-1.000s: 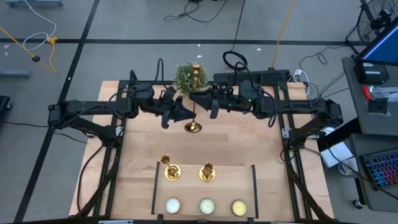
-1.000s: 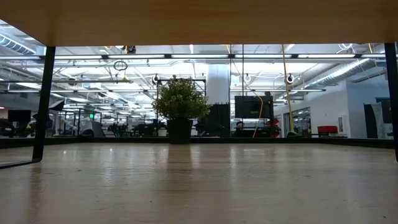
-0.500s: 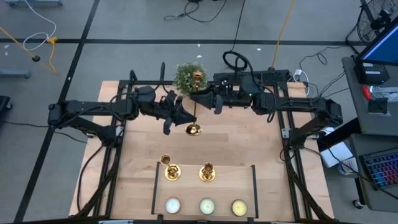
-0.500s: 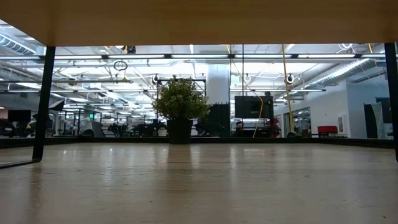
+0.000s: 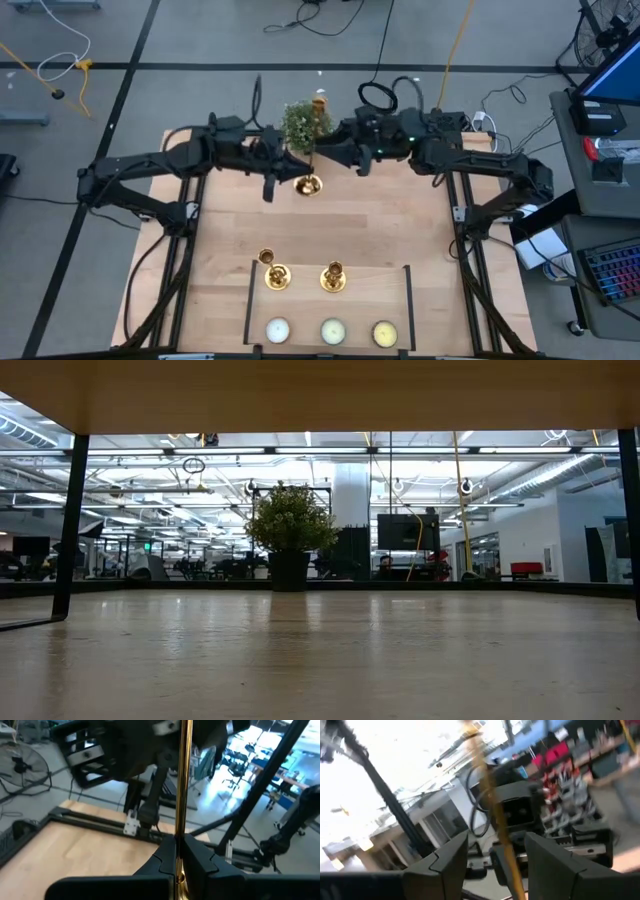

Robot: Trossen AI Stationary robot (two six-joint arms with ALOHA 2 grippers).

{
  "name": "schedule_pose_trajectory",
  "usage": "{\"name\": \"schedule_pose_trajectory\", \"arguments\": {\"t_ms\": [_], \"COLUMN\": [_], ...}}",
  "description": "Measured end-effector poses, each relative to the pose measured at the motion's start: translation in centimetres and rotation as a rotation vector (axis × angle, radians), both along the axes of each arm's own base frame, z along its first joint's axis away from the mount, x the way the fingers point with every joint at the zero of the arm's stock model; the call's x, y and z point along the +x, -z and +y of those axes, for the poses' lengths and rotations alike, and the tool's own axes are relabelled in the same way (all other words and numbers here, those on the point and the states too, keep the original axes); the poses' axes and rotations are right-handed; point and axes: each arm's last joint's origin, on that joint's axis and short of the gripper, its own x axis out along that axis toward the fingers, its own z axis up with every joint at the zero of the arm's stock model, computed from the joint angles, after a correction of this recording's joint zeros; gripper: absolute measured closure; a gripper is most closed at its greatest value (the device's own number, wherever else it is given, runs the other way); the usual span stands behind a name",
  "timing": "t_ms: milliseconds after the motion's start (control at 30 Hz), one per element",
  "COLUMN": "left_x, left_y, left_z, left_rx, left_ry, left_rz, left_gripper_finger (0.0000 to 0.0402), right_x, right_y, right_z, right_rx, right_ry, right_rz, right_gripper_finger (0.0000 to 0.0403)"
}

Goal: Pick & Place candle stick holders
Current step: Put the gold candle stand on the shelf

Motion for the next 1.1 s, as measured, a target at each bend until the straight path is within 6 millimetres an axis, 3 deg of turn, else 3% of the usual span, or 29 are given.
{"name": "schedule_pose_trajectory", "arguments": {"t_ms": [300,533,933,1100], "left_x": [-0.5,-0.3,4.6,5.1], "left_y": [-2.4,-2.4,0.8,0.6], "left_z": [0.4,-0.1,-1.6,-1.4], "left_rx": [0.003,0.043,0.167,0.172], "left_ry": [0.005,0.016,-0.047,-0.064], "left_rz": [-0.062,-0.067,-0.012,-0.073], "left_gripper_finger": [0.0390,0.0390,0.0390,0.0390], "right_x": [-2.7,-3.2,-3.2,-3.2], "right_y": [-1.2,-1.0,-1.2,-1.2], "right_z": [1.1,0.3,0.6,0.7], "right_rx": [-0.648,-0.539,-0.425,-0.414], "right_ry": [0.139,0.134,0.053,0.016], "right_rz": [-0.006,0.062,0.043,0.042], "right_gripper_finger": [0.0213,0.0215,0.0215,0.0213]}}
